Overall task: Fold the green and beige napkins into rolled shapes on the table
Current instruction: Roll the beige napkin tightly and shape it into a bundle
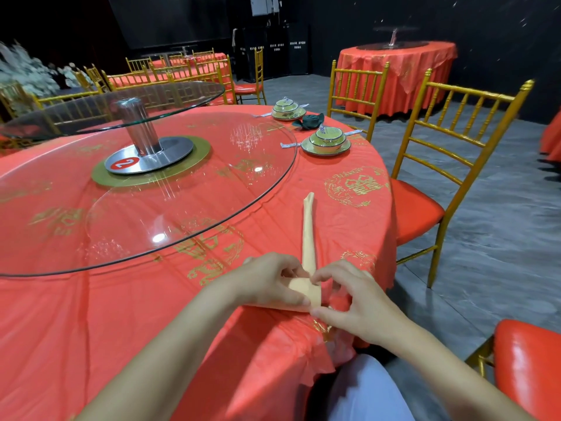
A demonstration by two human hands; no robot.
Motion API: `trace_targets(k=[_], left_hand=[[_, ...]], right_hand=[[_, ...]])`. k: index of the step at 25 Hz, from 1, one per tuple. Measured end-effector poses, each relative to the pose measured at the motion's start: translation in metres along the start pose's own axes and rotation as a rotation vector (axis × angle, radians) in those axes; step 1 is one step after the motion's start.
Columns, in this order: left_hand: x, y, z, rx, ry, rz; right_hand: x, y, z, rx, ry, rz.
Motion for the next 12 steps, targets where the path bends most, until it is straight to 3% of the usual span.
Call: trace_targets(k=[4,7,9,12], left_hand=[[0.002,-0.003,0.003,0.057,-0.079,0.016],[-0.004,0.008,0.000,0.055,-0.239,0.276],[-0.014,0.020,-0.003,-0.053,-0.280,0.491],[-0.031,0.030,-0.008,-0.194,-0.327,0.591]], right_hand=[[0.000,-0.010,0.003,-0.034,-0.043,0.062],[-0.001,-0.019,0.004,-0.078,-0.086,0.065],[-0.002,-0.023,0.006,-0.097,-0.103,0.074],[-0.002,-0.029,0.008,-0.155,-0.143,0.092]])
Point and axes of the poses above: each hand's wrist, its own y-axis away from the middle knuckle, its own x-axis out of the back of the hand, z = x × y, the point moved 1 cm from there along -y, towards the middle knuckle, and after that the axes turned 5 degrees about -x, right-handed, at the moved point
